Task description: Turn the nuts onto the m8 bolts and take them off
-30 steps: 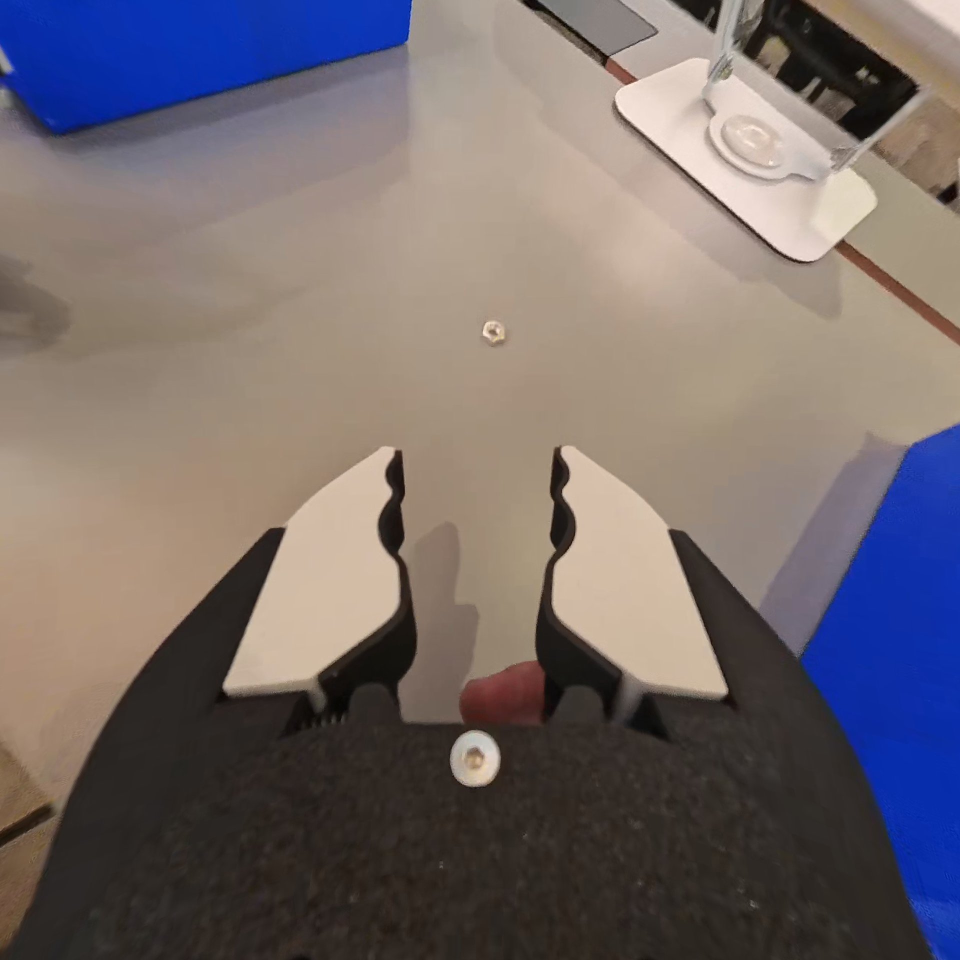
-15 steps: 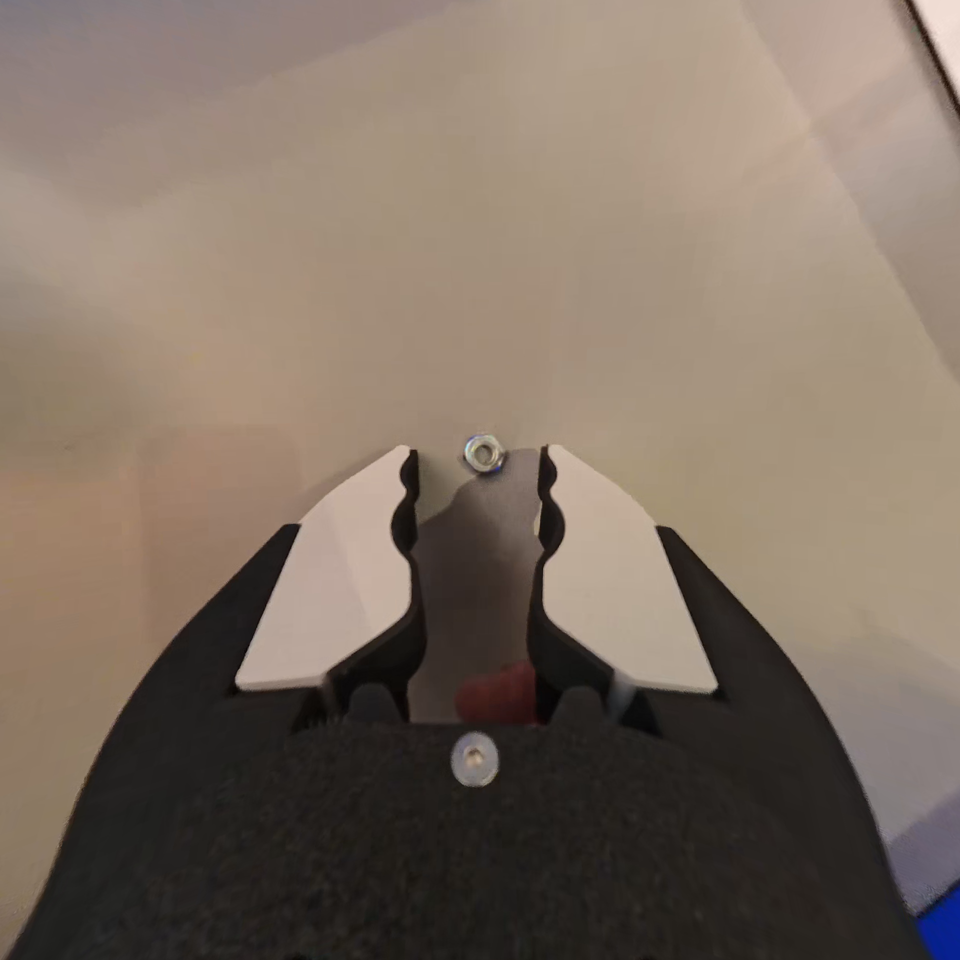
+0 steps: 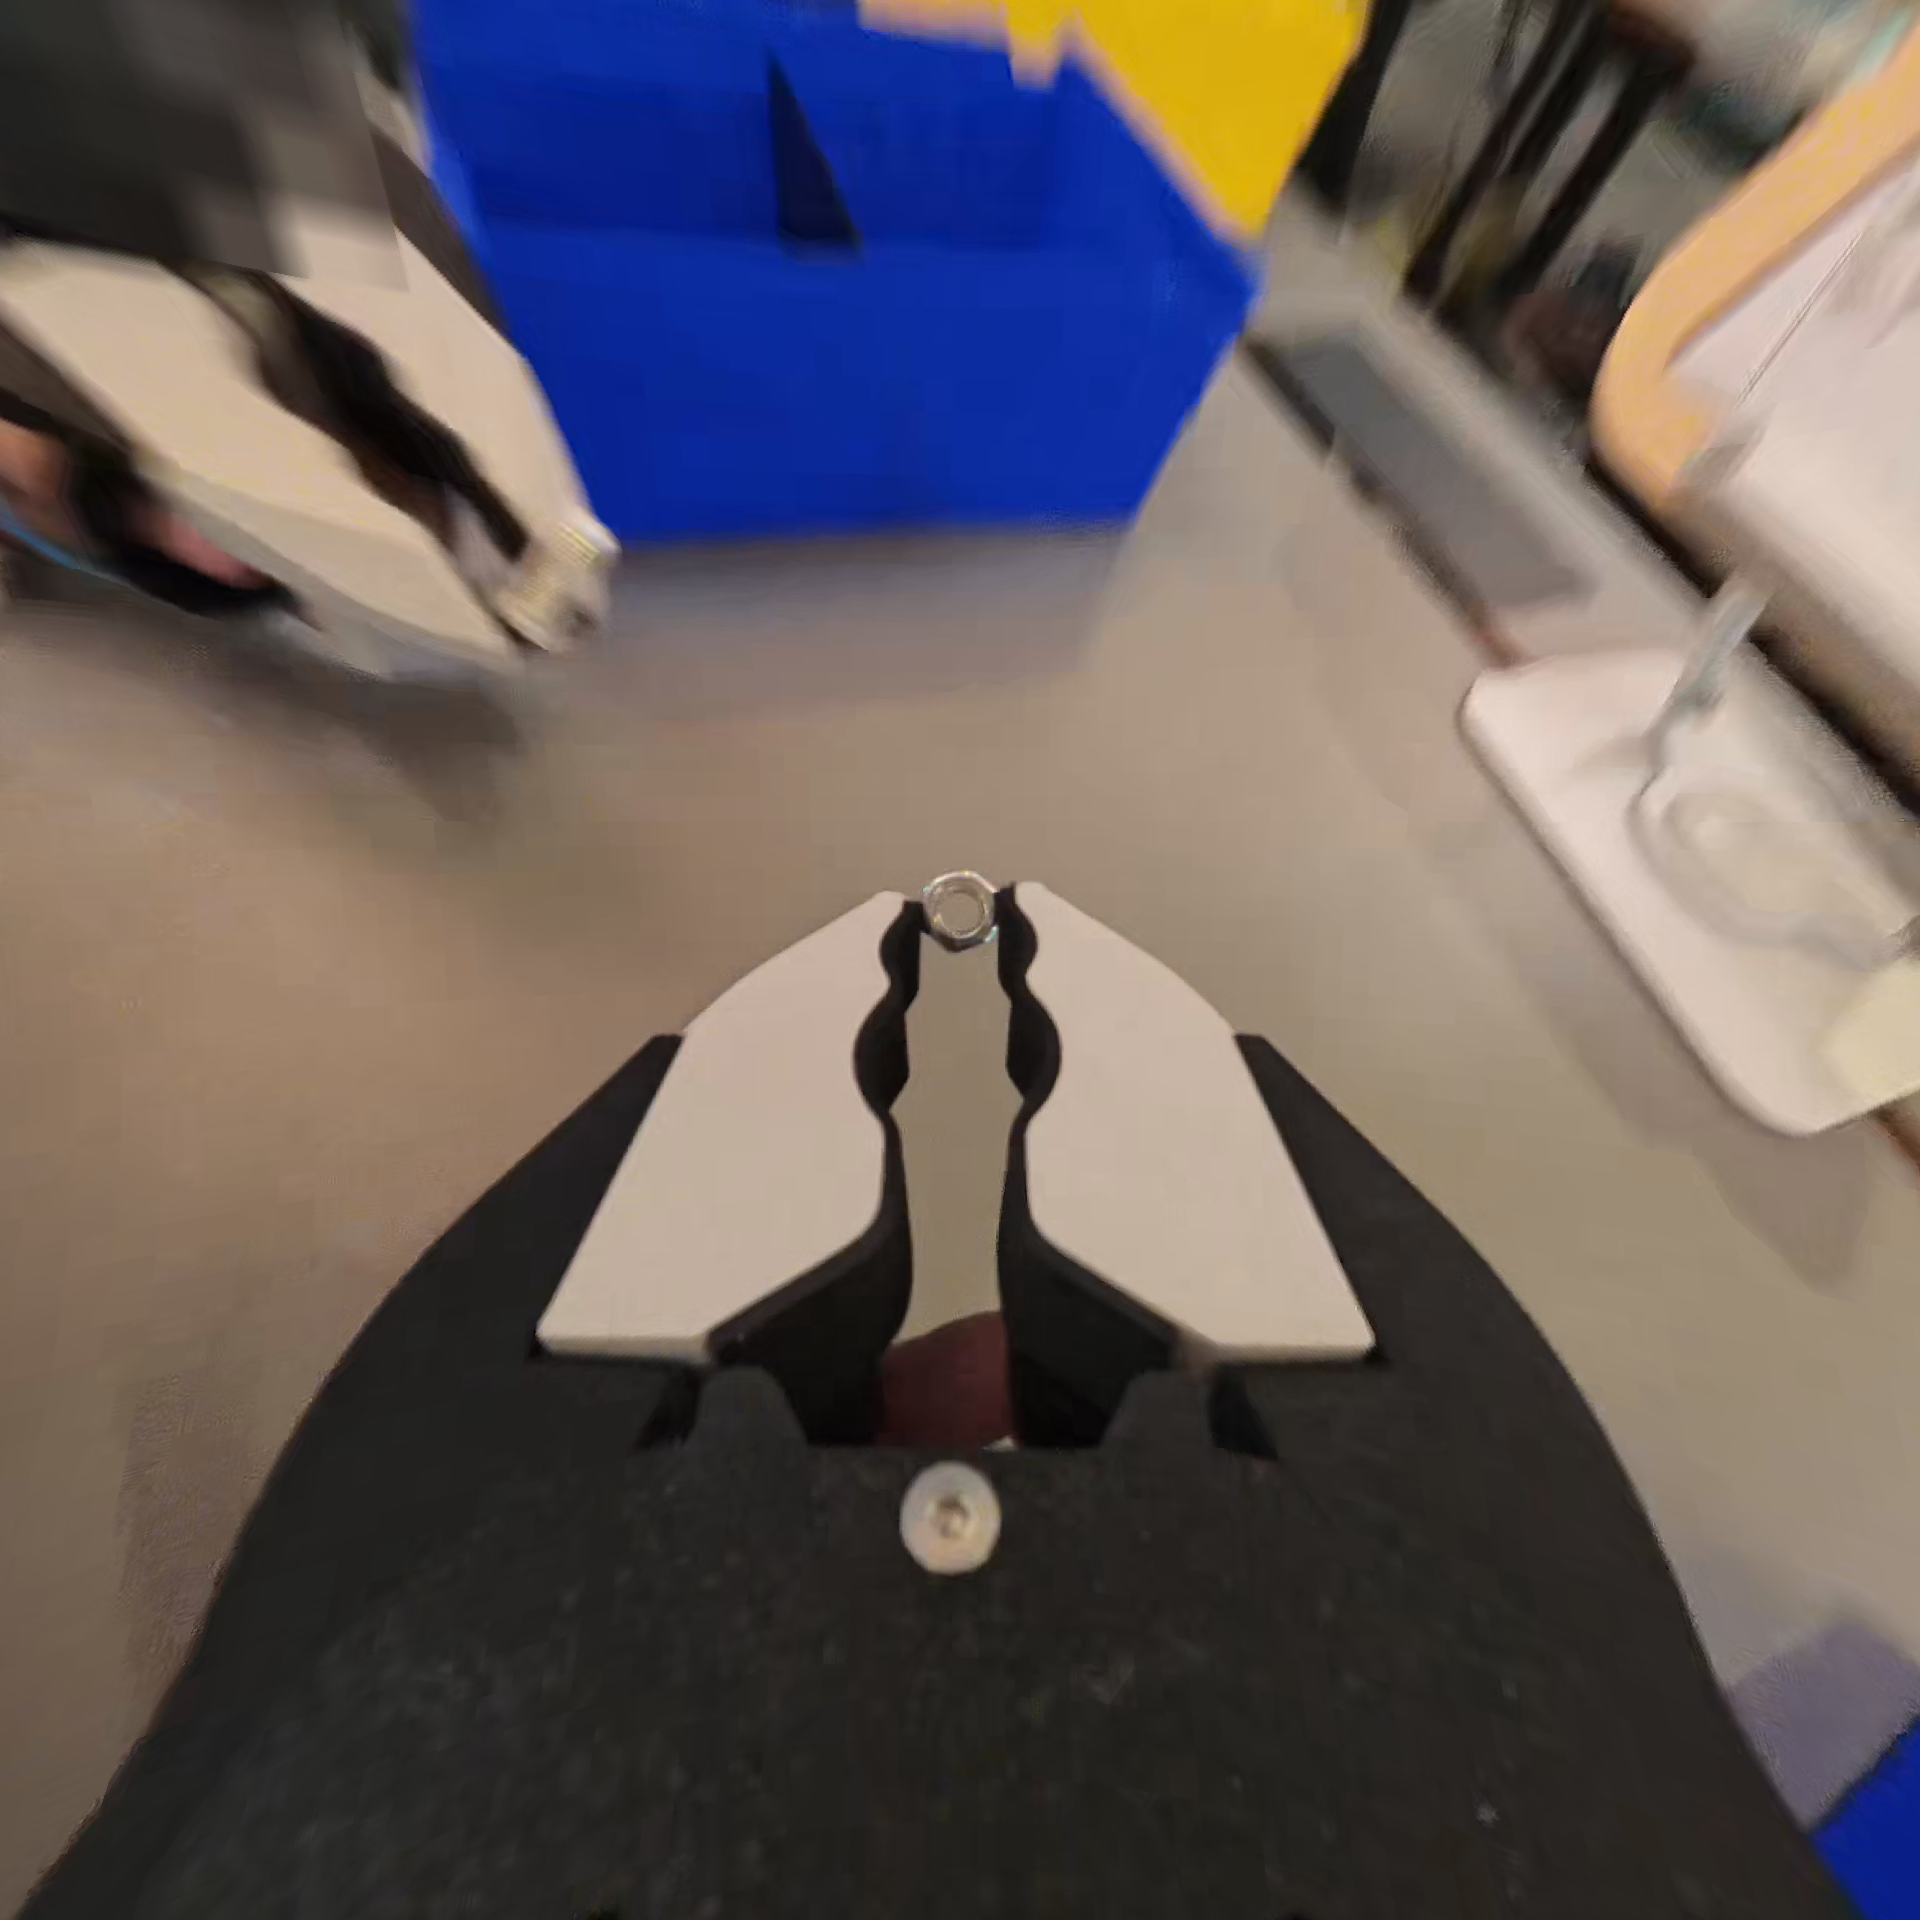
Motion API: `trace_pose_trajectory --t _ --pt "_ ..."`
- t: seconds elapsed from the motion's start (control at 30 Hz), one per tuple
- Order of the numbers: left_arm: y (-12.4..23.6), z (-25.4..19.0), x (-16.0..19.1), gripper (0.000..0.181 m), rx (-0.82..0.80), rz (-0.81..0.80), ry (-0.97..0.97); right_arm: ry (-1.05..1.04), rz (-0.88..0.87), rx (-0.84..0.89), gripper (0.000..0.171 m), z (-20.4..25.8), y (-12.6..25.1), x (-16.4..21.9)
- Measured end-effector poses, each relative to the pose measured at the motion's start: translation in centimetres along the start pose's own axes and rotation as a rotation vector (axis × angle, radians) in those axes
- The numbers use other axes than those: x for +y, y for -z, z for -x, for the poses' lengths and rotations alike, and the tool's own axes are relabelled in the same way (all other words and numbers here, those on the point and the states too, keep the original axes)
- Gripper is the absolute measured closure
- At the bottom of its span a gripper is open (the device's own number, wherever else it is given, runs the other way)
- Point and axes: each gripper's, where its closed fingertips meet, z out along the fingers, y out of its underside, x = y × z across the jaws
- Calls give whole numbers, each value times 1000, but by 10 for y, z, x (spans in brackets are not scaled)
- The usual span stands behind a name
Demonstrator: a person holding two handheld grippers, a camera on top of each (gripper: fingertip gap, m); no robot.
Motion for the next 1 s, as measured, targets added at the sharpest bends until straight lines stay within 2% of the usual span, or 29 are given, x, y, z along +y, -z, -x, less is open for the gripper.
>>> trace_pose_trajectory --t 0.07,0.17,0.3,0.4,0.47,0.6,0.77,1.0 --pt "-1 -1 -10 167 6 -15 -42 92 -171 94 157 11 34 -24" --pt "-3 -8 -16 167 -3 -33 -46 213 -199 282 157 23 67 -21" --pt "-7 -24 -13 167 25 -35 -27 169 -229 302 157 42 87 -12" --pt "-9 -37 -14 167 72 -23 -74 100 -239 197 157 52 90 -9" --pt "-10 -47 -18 167 109 -4 -163 27 -230 23 157 64 84 -15" --pt "-19 -61 -27 167 159 47 -370 21 -185 -242 157 78 70 -32" --pt "-31 -70 -33 167 194 82 -527 51 -147 -334 157 76 59 -35" --pt "-36 -76 -33 167 244 91 -601 80 -114 -379 157 82 56 -35"
